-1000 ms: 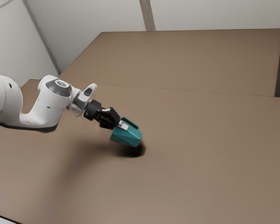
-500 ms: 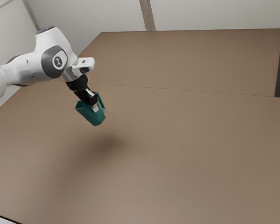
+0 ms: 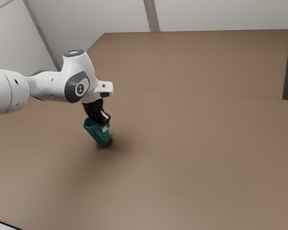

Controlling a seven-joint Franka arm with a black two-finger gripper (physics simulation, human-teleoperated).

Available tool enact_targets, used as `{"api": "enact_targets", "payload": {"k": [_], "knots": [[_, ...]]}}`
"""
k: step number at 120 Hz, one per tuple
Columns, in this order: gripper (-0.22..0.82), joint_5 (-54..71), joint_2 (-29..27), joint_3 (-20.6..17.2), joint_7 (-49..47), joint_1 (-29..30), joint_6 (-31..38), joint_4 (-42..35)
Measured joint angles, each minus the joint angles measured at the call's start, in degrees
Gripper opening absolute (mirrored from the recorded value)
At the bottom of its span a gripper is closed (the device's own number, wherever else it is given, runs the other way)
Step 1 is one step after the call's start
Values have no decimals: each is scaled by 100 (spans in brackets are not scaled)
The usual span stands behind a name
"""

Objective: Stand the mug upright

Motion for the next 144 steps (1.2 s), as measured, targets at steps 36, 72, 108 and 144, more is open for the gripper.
{"api": "enact_targets", "payload": {"k": [36, 72, 108, 144], "knots": [[11, -51, 121, -40, -303, -10, 25, -57], [48, -409, -496, -115, -461, -22, -247, 173], [58, -686, -591, -98, -553, -3, -1700, 1999], [60, -620, -944, -78, -601, -10, -2544, 2359]]}}
